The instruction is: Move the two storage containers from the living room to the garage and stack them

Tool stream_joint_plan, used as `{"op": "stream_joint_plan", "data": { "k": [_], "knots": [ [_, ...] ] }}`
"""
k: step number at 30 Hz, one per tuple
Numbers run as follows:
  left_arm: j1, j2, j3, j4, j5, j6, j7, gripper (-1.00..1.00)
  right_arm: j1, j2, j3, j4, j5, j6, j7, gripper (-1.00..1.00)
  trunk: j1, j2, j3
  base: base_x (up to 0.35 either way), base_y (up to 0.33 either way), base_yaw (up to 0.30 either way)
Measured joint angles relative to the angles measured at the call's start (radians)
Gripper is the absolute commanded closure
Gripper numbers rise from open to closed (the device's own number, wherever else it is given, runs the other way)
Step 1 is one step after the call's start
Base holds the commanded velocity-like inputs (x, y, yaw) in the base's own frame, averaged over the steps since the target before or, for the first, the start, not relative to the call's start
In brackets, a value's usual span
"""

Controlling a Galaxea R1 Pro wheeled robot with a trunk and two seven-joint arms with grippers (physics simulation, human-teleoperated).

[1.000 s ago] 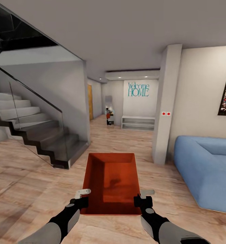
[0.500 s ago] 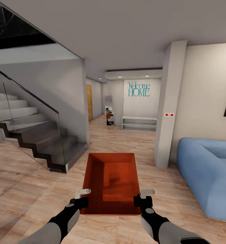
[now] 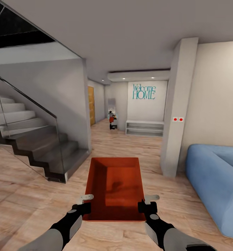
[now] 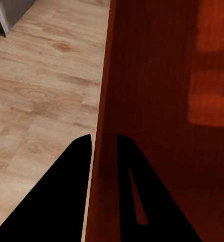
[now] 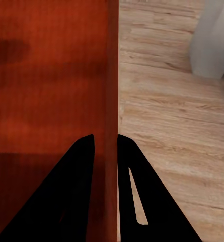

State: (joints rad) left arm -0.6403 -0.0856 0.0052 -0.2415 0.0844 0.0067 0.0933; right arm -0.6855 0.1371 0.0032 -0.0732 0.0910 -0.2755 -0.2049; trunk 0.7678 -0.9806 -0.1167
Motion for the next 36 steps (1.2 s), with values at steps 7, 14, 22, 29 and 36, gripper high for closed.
{"op": "stream_joint_plan", "data": {
  "k": [7, 14, 22, 29, 36],
  "knots": [
    [0.000, 0.000, 0.000, 0.000, 0.000, 0.000, 0.000, 1.00, 0.000, 0.000, 0.000, 0.000, 0.000, 0.000, 0.000, 1.00, 0.000, 0.000, 0.000, 0.321, 0.000, 0.000],
    [0.000, 0.000, 0.001, 0.000, -0.001, 0.000, -0.001, 1.00, 0.000, 0.000, 0.000, 0.000, 0.000, 0.000, 0.000, 1.00, 0.000, 0.000, 0.000, 0.321, 0.000, 0.000],
    [0.000, -0.001, 0.000, 0.000, -0.001, 0.000, 0.001, 1.00, 0.000, -0.001, 0.000, 0.000, 0.000, 0.000, 0.001, 1.00, 0.000, 0.000, 0.000, 0.321, 0.000, 0.000],
    [0.000, 0.000, 0.001, 0.000, -0.001, 0.000, -0.001, 1.00, 0.000, 0.000, 0.000, 0.000, 0.000, 0.000, 0.000, 1.00, 0.000, 0.000, 0.000, 0.321, 0.000, 0.000],
    [0.000, 0.000, 0.000, 0.000, -0.001, 0.000, 0.000, 1.00, 0.000, 0.000, 0.000, 0.000, -0.001, 0.000, 0.000, 1.00, 0.000, 0.000, 0.000, 0.321, 0.000, 0.000]
  ]
}}
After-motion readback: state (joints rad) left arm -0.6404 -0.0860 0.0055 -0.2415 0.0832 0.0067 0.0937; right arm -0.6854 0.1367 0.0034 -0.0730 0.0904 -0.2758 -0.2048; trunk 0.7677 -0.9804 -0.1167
